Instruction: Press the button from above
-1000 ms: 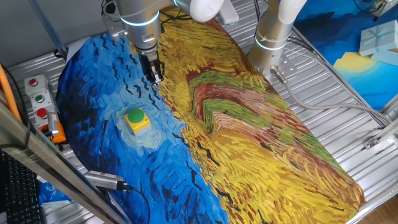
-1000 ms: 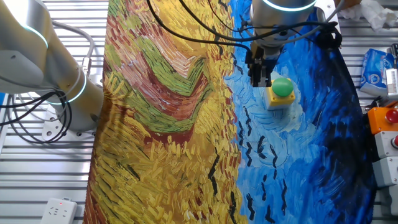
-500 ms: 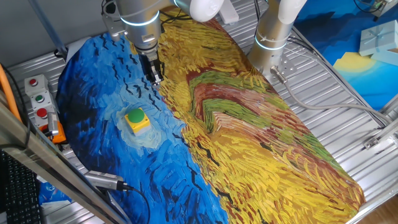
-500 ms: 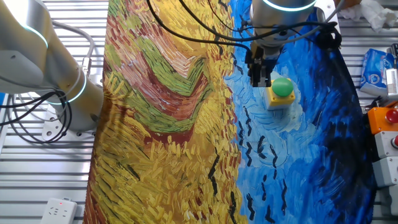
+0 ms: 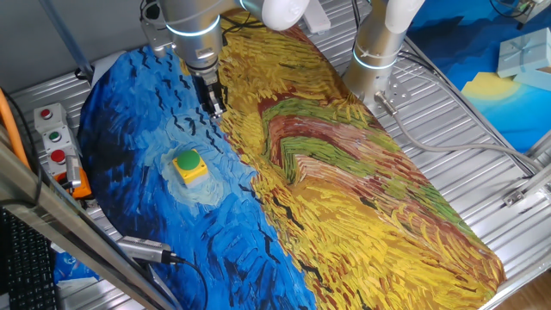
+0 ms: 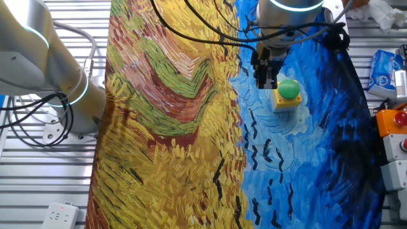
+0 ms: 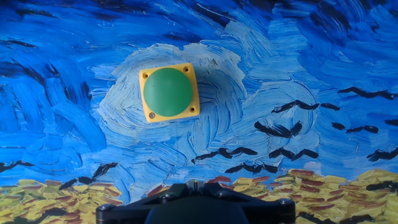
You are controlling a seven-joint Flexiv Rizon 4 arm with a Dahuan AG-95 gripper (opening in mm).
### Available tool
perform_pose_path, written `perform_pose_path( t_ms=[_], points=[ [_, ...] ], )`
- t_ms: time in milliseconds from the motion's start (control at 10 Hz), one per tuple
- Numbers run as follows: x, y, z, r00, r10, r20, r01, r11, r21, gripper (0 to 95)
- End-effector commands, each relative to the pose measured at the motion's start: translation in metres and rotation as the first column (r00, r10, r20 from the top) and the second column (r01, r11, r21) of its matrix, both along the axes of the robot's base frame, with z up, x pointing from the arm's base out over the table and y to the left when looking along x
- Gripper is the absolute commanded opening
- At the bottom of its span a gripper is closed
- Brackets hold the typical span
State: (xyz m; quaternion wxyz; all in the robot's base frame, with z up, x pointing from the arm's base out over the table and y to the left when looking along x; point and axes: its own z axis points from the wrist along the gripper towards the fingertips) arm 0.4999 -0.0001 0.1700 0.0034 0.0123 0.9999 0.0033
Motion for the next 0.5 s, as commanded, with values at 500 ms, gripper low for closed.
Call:
perform_pose_path(
  t_ms=[500],
  points=[
    [0.0001, 0.0001, 0.0002, 1.0, -0.006, -0.003, 0.006, 1.0, 0.001, 0.0]
  ],
)
